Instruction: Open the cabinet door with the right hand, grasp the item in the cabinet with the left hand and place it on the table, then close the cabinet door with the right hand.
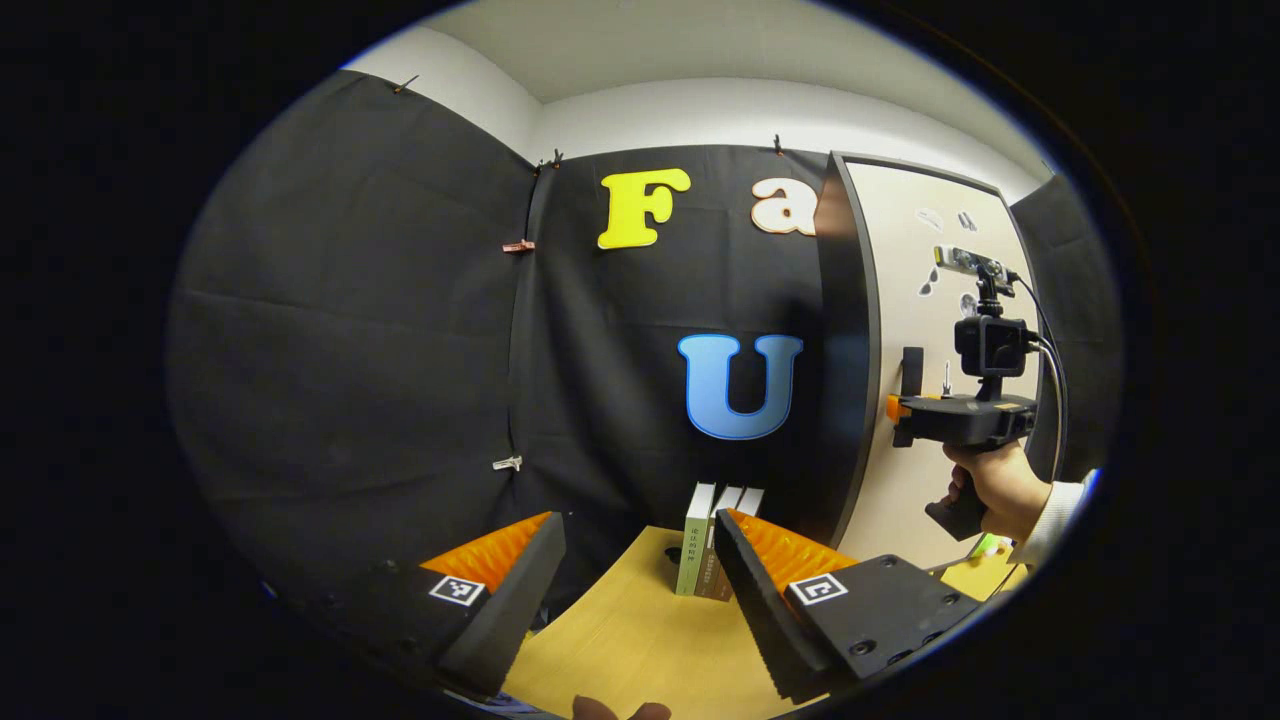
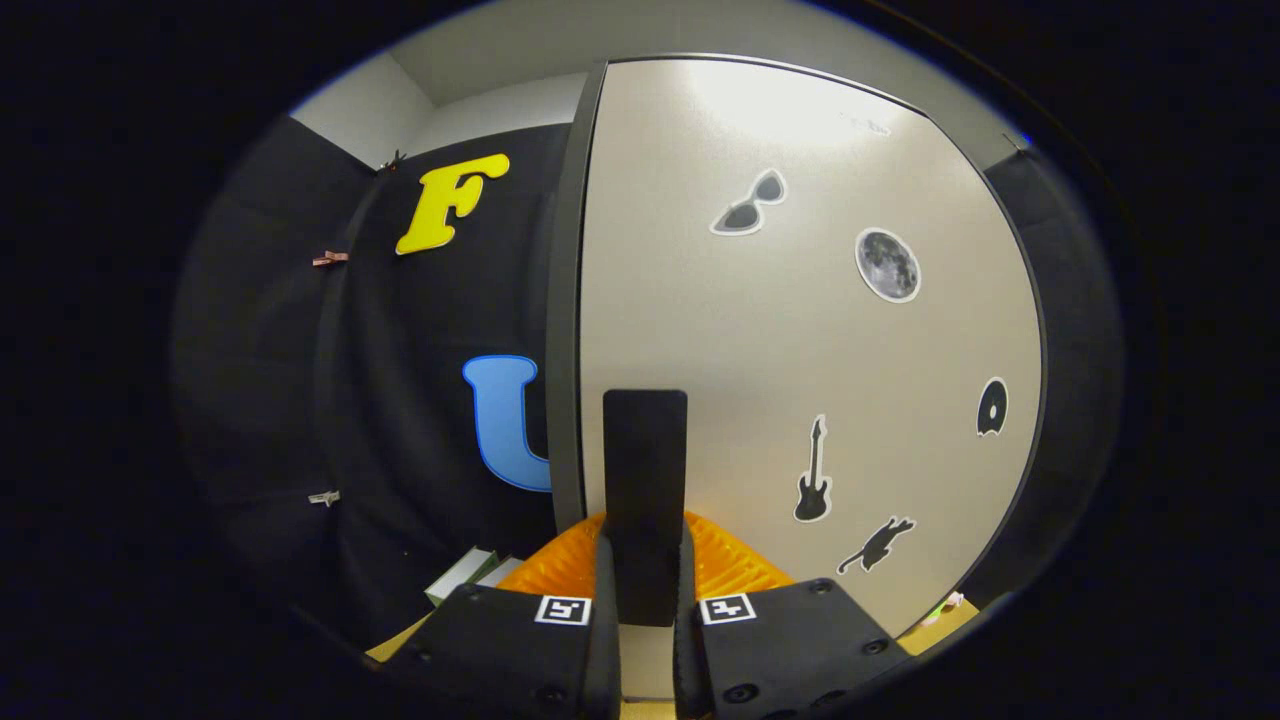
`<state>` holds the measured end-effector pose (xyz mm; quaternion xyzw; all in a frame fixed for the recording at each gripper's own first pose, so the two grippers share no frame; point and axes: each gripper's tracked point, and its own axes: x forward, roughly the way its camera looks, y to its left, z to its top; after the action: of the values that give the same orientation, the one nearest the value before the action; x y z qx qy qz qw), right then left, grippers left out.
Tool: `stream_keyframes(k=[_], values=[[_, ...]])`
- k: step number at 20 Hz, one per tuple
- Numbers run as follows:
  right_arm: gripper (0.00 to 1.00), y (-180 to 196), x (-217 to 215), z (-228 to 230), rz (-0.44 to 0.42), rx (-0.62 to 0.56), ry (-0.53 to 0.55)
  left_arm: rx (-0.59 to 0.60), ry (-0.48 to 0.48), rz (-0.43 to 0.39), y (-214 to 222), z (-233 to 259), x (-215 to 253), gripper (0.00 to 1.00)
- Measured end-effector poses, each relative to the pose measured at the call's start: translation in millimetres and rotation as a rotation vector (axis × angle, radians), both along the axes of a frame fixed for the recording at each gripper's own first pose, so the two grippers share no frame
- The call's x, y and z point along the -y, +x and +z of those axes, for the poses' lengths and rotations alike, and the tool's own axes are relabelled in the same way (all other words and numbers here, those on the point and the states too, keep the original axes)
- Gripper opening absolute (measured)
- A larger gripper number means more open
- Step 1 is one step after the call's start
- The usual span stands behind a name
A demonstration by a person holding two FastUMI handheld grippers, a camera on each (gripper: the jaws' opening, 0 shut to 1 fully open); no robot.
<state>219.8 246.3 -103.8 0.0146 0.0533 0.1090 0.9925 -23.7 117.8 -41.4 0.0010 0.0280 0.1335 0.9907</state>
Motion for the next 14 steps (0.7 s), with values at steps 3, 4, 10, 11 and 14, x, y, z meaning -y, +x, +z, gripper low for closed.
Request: stream_keyframes(k=[3,4,10,11,14], values=[[0.18,-6.9,0.5,2.8,0.03,-0.02,0.015,0.006,-0.008,-0.005,-1.7,0.8,-5.0,0.95],[0.18,-11.1,1.2,2.5,0.038,-0.027,0.014,0.007,-0.007,-0.008,-3.1,1.6,-6.1,0.94],[0.18,-52.9,13.8,15.0,0.089,-0.032,0.028,0.013,0.01,-0.038,-21.6,5.0,3.9,0.95],[0.18,-62.7,23.3,14.9,0.096,-0.037,0.033,0.016,0.01,-0.046,-23.0,5.4,6.1,0.95],[0.18,-90.9,42.5,17.2,0.114,-0.049,0.035,0.021,0.013,-0.065,-29.1,7.4,12.9,0.95]])
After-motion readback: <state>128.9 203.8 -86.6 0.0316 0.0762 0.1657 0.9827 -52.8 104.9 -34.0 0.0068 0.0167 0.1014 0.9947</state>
